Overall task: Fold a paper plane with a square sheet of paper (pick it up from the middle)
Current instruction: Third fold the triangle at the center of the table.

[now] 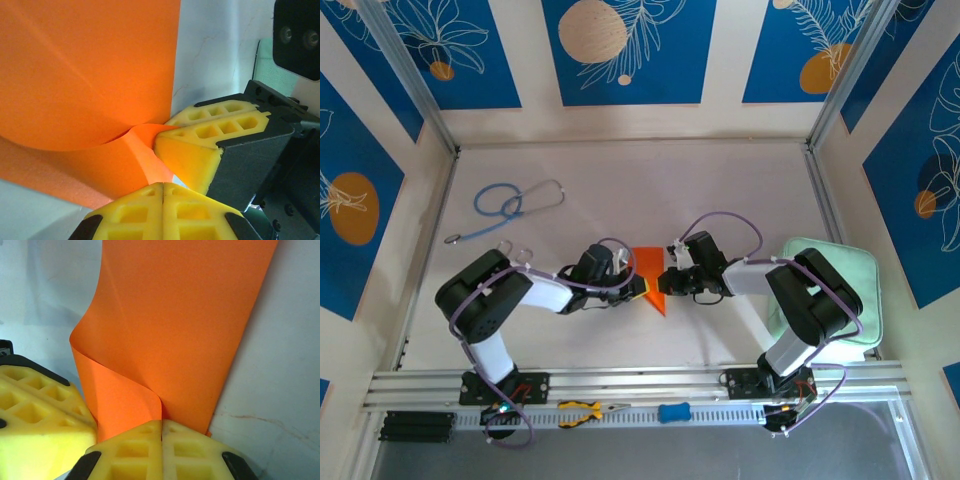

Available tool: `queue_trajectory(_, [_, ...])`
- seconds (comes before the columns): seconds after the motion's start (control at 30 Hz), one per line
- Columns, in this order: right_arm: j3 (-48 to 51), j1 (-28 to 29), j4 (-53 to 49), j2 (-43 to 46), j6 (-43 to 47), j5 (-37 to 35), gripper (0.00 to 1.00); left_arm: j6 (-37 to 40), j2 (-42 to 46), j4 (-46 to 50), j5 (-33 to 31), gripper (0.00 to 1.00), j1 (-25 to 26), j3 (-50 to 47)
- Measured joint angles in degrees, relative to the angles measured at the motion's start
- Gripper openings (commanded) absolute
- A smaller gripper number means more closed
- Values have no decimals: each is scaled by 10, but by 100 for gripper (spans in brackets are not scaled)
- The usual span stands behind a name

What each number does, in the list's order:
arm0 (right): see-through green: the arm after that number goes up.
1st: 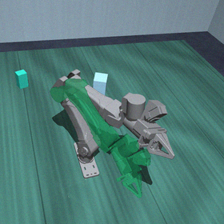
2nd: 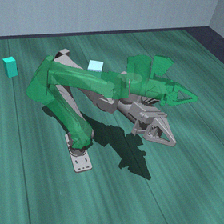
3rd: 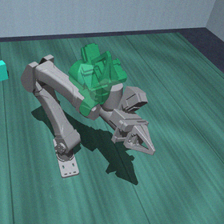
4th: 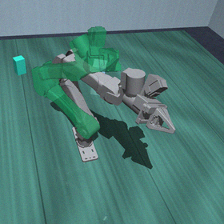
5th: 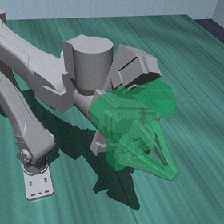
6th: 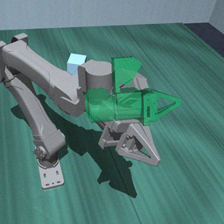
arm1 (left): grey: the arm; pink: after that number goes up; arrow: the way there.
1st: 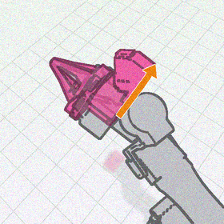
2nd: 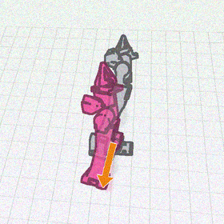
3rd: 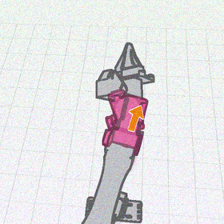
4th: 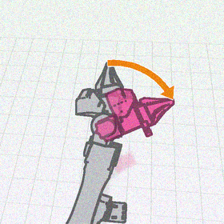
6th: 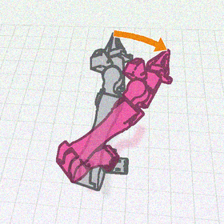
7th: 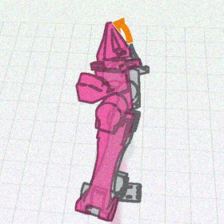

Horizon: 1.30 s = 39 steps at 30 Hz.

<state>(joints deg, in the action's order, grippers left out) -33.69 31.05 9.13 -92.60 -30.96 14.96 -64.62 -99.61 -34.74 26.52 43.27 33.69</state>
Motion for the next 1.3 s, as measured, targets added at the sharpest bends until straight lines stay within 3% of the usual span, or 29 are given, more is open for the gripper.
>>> queue_trajectory(0.97, [-1,0,-2,0,0,0,4,20,-41,4,-2,0,0,18])
queue_trajectory(1.1, [-5,0,-11,1,0,0,12,21,-42,-1,0,0,0,17])
queue_trajectory(1.17, [-6,-2,-23,7,0,0,23,21,-42,-1,0,0,0,17])
queue_trajectory(1.3, [-9,-10,-58,48,-7,0,35,23,-42,0,0,0,0,17])
